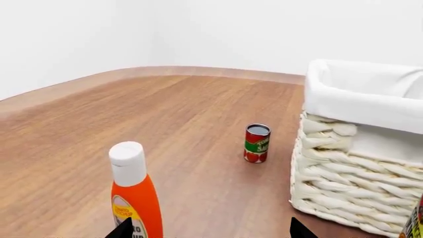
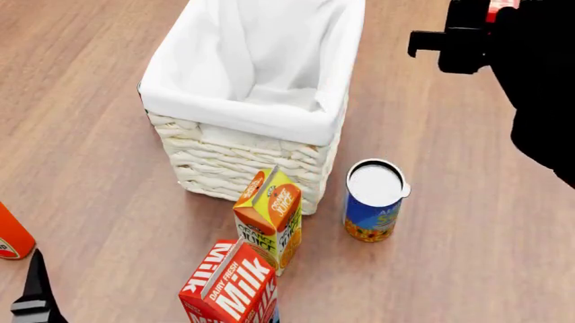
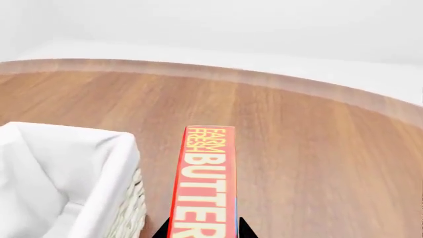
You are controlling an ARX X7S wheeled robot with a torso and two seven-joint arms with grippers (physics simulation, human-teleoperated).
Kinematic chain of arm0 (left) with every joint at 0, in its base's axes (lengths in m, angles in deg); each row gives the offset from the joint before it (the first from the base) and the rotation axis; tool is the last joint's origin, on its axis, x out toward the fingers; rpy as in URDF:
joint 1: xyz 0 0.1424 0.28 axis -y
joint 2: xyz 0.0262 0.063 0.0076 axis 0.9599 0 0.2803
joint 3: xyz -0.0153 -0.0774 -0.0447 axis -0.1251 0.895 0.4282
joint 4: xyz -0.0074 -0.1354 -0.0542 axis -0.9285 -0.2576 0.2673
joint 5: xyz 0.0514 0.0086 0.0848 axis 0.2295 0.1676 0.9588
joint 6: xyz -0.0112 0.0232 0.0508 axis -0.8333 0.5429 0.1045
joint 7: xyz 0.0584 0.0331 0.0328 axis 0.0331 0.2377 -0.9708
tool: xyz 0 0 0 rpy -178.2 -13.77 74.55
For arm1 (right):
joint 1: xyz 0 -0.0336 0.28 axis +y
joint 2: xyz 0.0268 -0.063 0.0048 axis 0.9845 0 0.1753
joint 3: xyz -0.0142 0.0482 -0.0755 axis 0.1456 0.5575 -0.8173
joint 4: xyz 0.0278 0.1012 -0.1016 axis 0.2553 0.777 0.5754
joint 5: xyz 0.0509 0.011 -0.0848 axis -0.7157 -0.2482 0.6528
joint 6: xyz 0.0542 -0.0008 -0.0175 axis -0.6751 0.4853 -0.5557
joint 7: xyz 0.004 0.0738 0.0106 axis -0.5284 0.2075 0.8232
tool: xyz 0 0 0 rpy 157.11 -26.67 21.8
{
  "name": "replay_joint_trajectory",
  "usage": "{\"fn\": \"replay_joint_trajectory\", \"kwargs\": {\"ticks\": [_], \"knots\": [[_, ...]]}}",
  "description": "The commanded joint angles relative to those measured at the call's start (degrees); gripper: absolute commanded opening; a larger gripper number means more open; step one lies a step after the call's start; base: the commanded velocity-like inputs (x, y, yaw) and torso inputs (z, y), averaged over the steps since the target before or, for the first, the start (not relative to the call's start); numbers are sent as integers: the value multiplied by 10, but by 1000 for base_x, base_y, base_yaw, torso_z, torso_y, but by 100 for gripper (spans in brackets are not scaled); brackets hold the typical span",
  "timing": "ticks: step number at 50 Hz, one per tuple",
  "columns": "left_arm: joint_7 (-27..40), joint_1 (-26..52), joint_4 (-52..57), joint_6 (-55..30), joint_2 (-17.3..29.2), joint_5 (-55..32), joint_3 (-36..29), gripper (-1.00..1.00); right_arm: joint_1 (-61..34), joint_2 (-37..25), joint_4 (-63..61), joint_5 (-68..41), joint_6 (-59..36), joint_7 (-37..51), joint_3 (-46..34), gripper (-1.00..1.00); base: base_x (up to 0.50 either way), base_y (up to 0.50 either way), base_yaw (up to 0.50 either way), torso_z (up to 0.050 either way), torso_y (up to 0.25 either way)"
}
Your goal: Pick up the butter and put it in the basket.
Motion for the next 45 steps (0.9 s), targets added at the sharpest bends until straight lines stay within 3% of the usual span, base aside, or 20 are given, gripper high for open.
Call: {"fn": "replay_joint_trajectory", "kwargs": {"ticks": [1,33,45], "knots": [[-10,-9,11,-4,-9,2,14,100,-94,48,91,70,-3,-53,-59,-100,0,0,0,0,0],[2,-11,26,-10,-6,-9,16,100,-231,188,398,154,168,-264,-167,-100,0,0,0,1,2],[7,-13,30,-10,-5,-12,19,100,-254,211,422,161,176,-336,-197,-100,0,0,0,0,1]]}}
